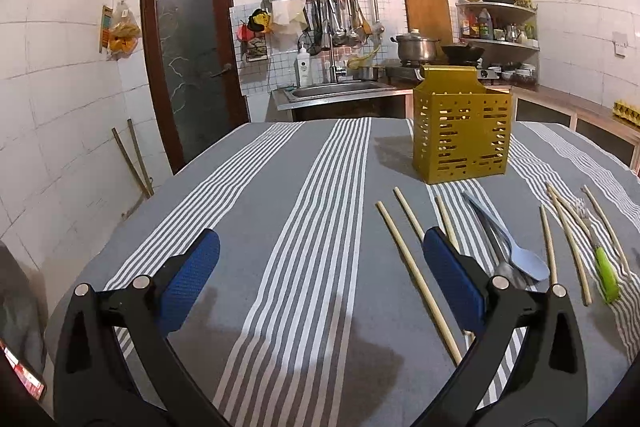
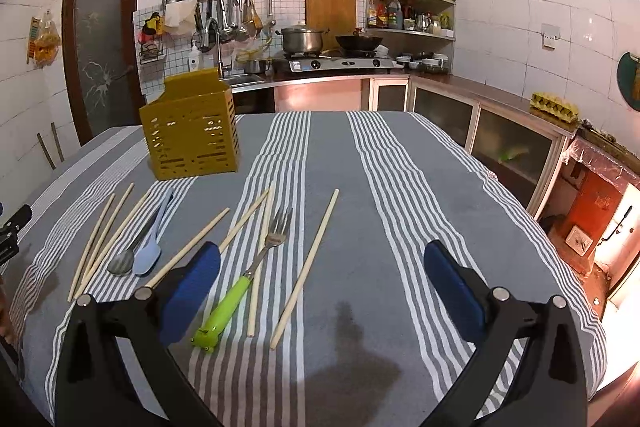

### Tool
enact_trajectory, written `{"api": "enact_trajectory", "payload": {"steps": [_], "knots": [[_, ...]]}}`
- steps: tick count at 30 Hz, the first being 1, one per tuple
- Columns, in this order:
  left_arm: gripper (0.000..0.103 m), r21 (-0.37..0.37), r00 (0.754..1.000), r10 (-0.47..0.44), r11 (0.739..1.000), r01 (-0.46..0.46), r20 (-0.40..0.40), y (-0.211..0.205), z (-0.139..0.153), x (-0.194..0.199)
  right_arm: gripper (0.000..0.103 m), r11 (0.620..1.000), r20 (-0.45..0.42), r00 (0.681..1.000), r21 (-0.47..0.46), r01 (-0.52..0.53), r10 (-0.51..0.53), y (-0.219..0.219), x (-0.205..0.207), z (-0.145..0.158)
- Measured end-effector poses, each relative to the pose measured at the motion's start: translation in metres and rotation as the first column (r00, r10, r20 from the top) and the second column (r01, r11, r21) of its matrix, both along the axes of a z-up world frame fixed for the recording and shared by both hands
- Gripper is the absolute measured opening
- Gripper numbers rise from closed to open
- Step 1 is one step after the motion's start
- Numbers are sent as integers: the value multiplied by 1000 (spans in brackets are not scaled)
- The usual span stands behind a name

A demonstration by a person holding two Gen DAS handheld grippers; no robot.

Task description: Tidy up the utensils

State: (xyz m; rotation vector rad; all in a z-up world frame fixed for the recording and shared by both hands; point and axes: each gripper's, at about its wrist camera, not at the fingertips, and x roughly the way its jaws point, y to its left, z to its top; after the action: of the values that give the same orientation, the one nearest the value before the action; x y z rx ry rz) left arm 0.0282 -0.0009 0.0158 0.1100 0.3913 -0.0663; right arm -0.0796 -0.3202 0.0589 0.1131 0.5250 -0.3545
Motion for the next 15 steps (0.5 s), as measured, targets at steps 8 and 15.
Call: {"api": "enact_trajectory", "payload": {"steps": [8, 15], "knots": [[98, -16, 1000, 7, 1000, -7, -11, -2, 1, 16, 99, 1000, -11, 1000, -7, 13, -13, -10, 13, 0], [98, -5, 1000, -3, 1000, 3, -12, -8, 0, 21, 99, 1000, -13, 1000, -5, 16, -16, -11, 21, 0]]}}
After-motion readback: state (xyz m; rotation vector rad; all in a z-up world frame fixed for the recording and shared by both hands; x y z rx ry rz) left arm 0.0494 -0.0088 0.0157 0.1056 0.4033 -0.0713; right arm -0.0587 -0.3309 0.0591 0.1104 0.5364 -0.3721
